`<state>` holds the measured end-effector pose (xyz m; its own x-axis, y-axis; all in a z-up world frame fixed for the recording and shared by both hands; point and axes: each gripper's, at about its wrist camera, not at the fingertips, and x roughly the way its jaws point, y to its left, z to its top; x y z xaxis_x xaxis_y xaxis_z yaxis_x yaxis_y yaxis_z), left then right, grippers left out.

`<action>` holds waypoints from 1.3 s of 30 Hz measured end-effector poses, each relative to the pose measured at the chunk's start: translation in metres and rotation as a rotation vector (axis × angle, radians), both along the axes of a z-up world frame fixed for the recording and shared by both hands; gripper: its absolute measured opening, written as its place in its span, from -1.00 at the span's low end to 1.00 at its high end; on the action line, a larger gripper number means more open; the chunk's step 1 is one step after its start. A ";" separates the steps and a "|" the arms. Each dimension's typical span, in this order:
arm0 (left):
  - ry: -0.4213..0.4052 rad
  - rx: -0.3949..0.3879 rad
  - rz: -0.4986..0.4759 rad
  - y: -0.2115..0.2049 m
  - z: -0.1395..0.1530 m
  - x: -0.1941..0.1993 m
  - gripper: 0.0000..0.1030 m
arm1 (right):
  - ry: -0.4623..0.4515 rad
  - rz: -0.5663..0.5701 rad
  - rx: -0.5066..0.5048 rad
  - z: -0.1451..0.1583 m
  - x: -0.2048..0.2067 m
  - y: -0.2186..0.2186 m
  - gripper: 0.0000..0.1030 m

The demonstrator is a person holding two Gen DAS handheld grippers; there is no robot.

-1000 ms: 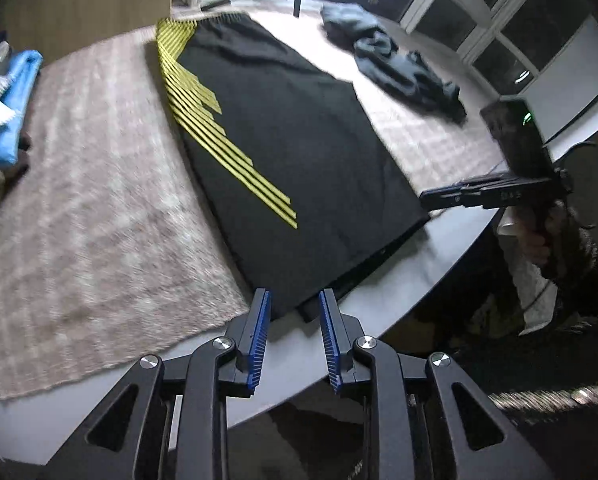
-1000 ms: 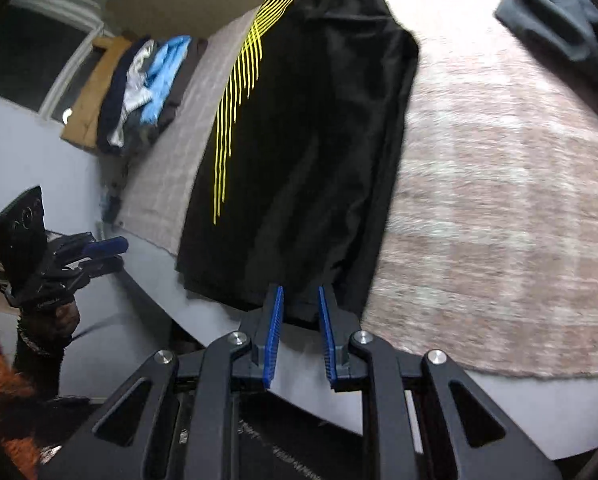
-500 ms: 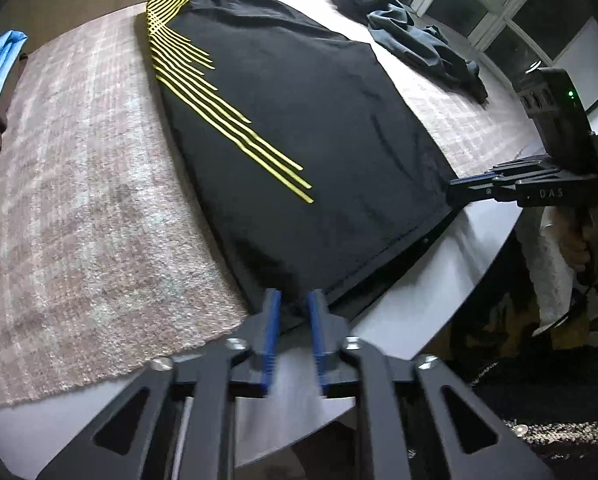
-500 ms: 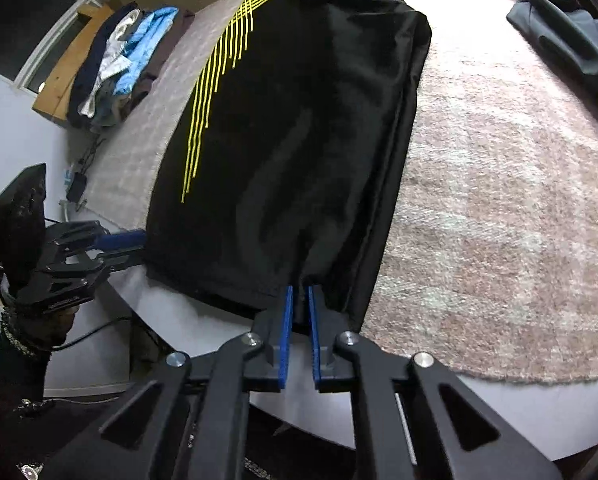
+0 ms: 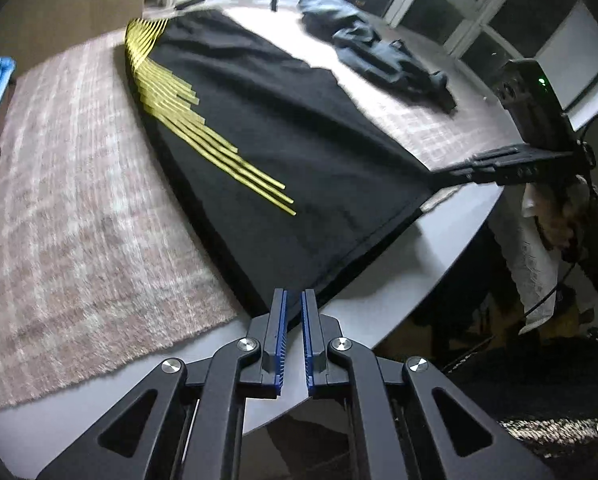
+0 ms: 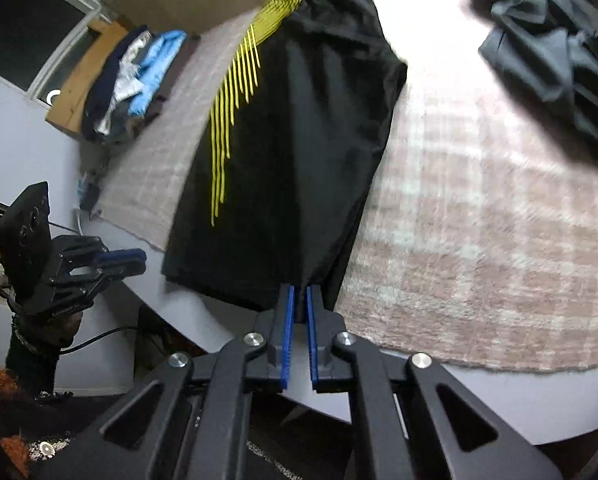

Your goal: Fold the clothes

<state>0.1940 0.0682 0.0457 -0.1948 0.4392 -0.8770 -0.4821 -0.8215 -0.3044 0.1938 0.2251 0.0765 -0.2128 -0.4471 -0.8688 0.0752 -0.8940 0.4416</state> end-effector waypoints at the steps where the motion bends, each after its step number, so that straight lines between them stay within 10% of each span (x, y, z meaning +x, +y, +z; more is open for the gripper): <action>1: -0.005 -0.004 0.005 0.000 -0.001 -0.003 -0.88 | -0.030 0.011 -0.001 -0.006 -0.002 -0.002 -0.82; 8: 0.031 -0.010 0.081 -0.017 0.014 -0.049 -0.45 | 0.104 -0.057 0.007 0.023 -0.029 0.029 -0.16; 15: -0.011 0.001 0.270 -0.021 -0.004 -0.154 -0.09 | 0.199 -0.140 0.015 0.009 -0.113 0.082 -0.04; 29: -0.096 -0.077 0.250 0.003 -0.030 -0.202 -0.09 | 0.144 -0.081 -0.057 -0.039 -0.178 0.093 0.03; 39: -0.194 0.020 0.209 -0.004 -0.030 -0.215 -0.12 | 0.178 -0.002 -0.218 -0.047 -0.184 0.090 0.12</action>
<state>-0.0209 0.0646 0.0153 -0.1121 0.4244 -0.8985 -0.2340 -0.8900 -0.3912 0.0097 0.3156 0.0298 -0.3545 -0.6189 -0.7009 0.1676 -0.7795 0.6036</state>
